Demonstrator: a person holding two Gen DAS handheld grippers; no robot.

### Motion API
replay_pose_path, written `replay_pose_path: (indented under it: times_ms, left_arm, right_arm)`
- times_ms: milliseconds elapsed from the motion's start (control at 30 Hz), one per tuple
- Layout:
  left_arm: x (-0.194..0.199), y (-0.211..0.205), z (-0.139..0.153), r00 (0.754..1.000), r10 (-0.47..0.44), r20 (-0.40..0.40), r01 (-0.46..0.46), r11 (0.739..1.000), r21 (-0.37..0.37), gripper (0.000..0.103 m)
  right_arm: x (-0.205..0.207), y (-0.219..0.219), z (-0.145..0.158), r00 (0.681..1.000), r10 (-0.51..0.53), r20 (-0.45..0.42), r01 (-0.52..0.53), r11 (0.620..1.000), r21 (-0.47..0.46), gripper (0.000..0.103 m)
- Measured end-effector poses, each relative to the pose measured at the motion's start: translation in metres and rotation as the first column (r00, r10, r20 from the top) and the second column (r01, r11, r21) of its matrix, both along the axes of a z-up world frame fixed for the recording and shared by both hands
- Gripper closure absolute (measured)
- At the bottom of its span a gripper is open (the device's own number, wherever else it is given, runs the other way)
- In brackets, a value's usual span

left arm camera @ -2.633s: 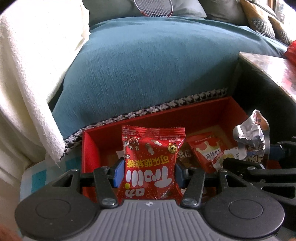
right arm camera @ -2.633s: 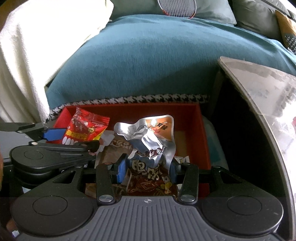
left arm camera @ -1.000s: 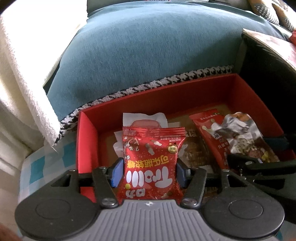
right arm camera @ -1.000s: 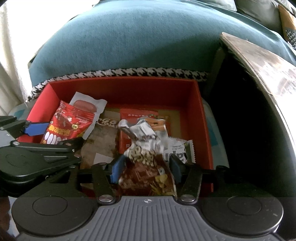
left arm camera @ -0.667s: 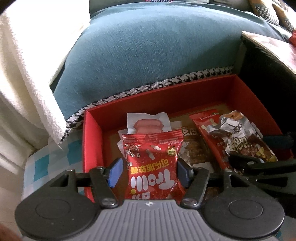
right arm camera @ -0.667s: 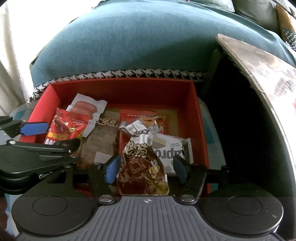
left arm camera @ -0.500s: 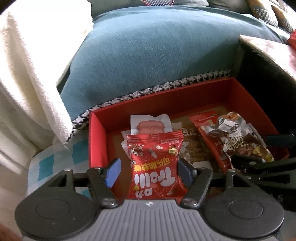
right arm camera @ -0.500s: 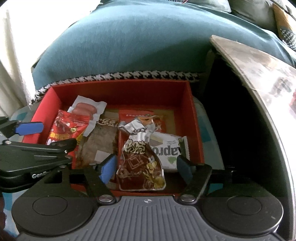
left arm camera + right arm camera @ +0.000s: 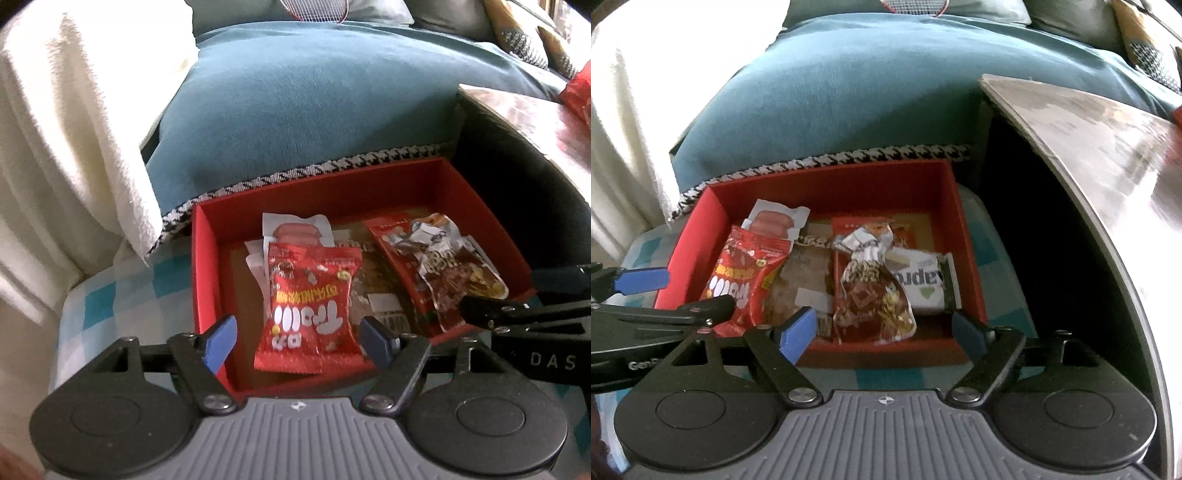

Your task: Organize snacks

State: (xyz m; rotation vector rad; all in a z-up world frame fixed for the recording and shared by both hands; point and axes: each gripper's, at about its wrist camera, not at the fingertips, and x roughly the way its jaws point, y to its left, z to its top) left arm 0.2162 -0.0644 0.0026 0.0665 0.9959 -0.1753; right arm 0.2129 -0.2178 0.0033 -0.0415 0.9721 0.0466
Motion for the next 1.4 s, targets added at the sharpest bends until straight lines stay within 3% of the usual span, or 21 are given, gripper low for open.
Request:
replay_pose_path:
  times_ms: [833, 1400]
  left_arm:
    - [-0.089, 0.021, 0.017, 1.000, -0.010, 0.008, 0.010, 0.999, -0.050, 0.024]
    - [-0.129, 0.021, 0.022, 0.999, -0.018, 0.047, 0.020, 0.999, -0.034, 0.023]
  right_arm:
    - [-0.102, 0.001, 0.013, 0.998, -0.054, 0.024, 0.052, 0.995, 0.082, 0.014]
    - [-0.133, 0.006, 0.018, 0.998, -0.051, 0.034, 0.047, 0.993, 0.105, 0.012]
